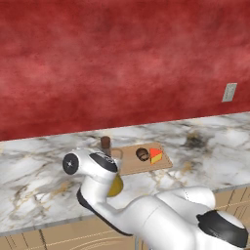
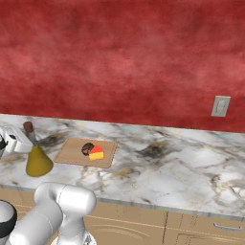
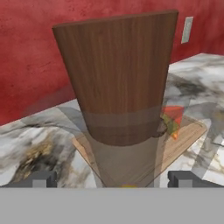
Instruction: Retrieve the reheated potato from the microwave, then place the potato, cheese, and condiment on the cutting board.
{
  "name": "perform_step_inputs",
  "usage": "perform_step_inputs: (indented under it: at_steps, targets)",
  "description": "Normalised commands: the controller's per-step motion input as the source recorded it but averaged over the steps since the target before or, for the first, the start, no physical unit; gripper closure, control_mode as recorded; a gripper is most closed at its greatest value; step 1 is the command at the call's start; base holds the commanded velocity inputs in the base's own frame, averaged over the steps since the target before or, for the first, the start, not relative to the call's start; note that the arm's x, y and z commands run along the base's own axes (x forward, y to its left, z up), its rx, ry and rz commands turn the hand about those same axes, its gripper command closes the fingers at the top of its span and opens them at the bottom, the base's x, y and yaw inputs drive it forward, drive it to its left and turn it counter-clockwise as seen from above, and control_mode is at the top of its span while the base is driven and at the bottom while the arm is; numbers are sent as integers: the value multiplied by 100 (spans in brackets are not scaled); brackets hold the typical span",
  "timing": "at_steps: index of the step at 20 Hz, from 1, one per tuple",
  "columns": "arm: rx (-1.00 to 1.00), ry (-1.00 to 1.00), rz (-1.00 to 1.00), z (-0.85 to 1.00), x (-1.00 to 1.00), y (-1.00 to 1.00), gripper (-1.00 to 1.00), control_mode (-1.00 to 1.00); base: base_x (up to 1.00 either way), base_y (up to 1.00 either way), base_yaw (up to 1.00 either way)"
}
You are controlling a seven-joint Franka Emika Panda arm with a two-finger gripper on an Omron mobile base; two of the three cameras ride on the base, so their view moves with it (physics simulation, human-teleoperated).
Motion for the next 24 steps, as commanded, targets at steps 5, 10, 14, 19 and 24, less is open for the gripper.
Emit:
perform_step_inputs:
  at_steps: [5,10,14,19,24]
  targets:
    - [0,0,0,-6,-5,7,-100,-100,0,0,0]
    - [0,0,0,-5,-14,6,-100,-100,0,0,0]
    - [0,0,0,-2,-1,3,-100,-100,0,0,0]
    - [0,0,0,-2,-4,0,-100,-100,0,0,0]
    - [0,0,0,-1,-17,9,-100,-100,0,0,0]
